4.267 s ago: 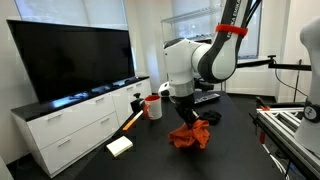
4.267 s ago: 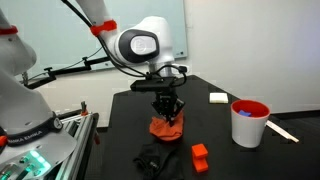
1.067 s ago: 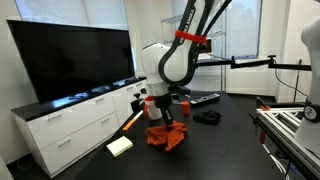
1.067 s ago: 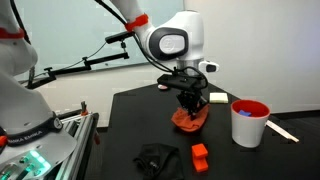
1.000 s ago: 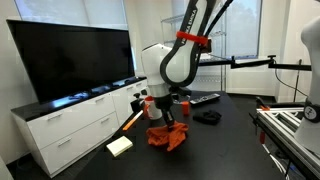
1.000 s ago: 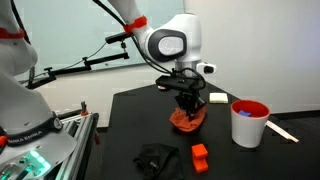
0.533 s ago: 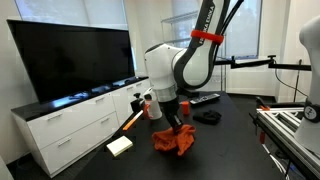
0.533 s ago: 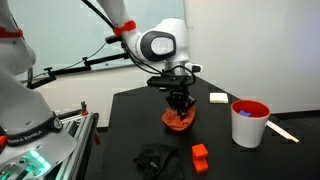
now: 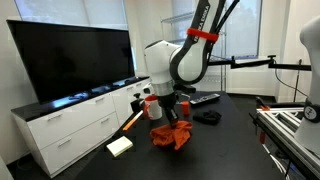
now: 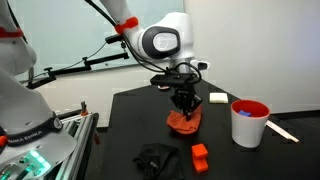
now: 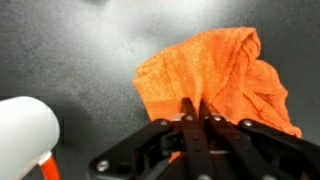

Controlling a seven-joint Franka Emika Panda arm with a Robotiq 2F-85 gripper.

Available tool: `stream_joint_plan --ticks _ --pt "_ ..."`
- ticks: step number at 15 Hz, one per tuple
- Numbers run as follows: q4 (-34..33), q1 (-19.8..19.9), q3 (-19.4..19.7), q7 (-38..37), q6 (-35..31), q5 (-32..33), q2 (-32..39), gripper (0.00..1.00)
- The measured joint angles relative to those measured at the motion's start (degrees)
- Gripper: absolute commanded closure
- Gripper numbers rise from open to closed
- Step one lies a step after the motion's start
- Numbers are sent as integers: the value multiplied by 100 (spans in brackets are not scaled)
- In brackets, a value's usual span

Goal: Use the orange towel to wipe the surface

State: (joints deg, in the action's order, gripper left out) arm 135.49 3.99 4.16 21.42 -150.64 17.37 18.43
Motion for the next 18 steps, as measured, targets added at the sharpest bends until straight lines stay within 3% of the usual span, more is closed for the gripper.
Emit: stream_joint_plan --ticks 9,18 --pt "-534 151 -347 48 215 -915 -293 98" --pt "-321 -78 -744 48 183 -900 -46 98"
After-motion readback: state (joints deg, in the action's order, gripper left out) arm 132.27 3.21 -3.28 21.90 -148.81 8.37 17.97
